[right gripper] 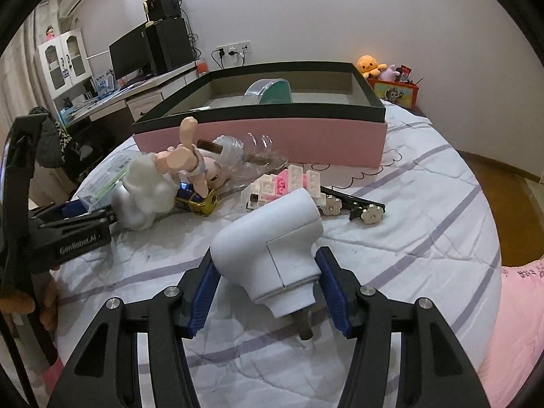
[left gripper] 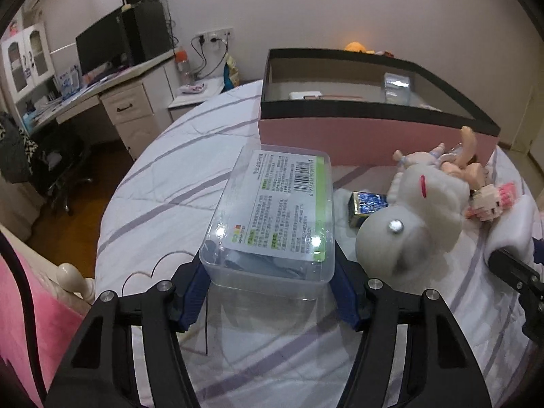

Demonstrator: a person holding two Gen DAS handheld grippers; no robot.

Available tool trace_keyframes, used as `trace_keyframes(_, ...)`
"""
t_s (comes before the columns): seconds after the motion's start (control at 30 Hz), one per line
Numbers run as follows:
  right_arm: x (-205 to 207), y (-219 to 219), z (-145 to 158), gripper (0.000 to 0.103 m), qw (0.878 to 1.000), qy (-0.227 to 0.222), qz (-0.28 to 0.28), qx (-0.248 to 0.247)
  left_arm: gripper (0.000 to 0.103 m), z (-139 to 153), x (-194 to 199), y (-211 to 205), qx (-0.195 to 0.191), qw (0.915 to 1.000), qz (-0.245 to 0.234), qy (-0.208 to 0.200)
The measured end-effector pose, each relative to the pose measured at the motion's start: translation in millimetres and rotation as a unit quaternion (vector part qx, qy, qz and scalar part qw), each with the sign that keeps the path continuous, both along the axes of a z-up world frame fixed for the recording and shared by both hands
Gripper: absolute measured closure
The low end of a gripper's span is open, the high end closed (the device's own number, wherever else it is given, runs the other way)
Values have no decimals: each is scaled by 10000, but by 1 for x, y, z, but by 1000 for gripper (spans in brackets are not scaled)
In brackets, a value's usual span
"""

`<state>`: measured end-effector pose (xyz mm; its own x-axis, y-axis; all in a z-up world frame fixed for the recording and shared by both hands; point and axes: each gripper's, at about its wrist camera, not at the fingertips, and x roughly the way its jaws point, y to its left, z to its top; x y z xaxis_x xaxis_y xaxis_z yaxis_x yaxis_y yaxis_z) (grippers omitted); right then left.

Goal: Organize rigid objects
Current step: 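Grasp the clear plastic case with the left tool while the right tool grasps the white hair dryer, then carry the plastic case and hair dryer over the pink box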

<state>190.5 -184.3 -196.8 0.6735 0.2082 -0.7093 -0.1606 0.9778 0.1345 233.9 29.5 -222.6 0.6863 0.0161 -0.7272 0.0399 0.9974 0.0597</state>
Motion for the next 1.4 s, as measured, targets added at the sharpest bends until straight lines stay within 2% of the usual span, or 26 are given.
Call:
trace_keyframes(0.17, -6, 4, 7, 46, 9997, -92, 194, 85, 39, 23, -26, -5, -140, 9994, -100, -305)
trace_keyframes(0.3, -14, 11, 22, 47, 9987, -328, 336, 191, 39, 48, -42, -12, -230, 9974, -289, -619)
trace_keyframes(0.6, -17, 10, 57, 46, 9950, -742, 417, 514, 38, 74, -44, -26, -391, 9943, -606, -782)
trace_keyframes(0.77, -6, 4, 77, 46, 9923, -969, 454, 628, 38, 89, -26, -37, -502, 9919, -785, -860)
trace_keyframes(0.83, 6, -2, 82, 46, 9906, -985, 491, 809, 38, 97, -11, -42, -477, 9915, -827, -889)
trace_keyframes(1.0, 40, -12, 91, 46, 9908, -1072, 367, 745, 38, 105, 36, -51, -416, 9920, -828, -862)
trace_keyframes(1.17, 84, -21, 88, 46, 9932, -965, 222, 607, 38, 93, 85, -57, -364, 9947, -794, -540)
trace_keyframes(1.4, 148, -33, 61, 46, 9979, -502, 23, 414, 38, 66, 133, -58, -306, 9972, -681, -47)
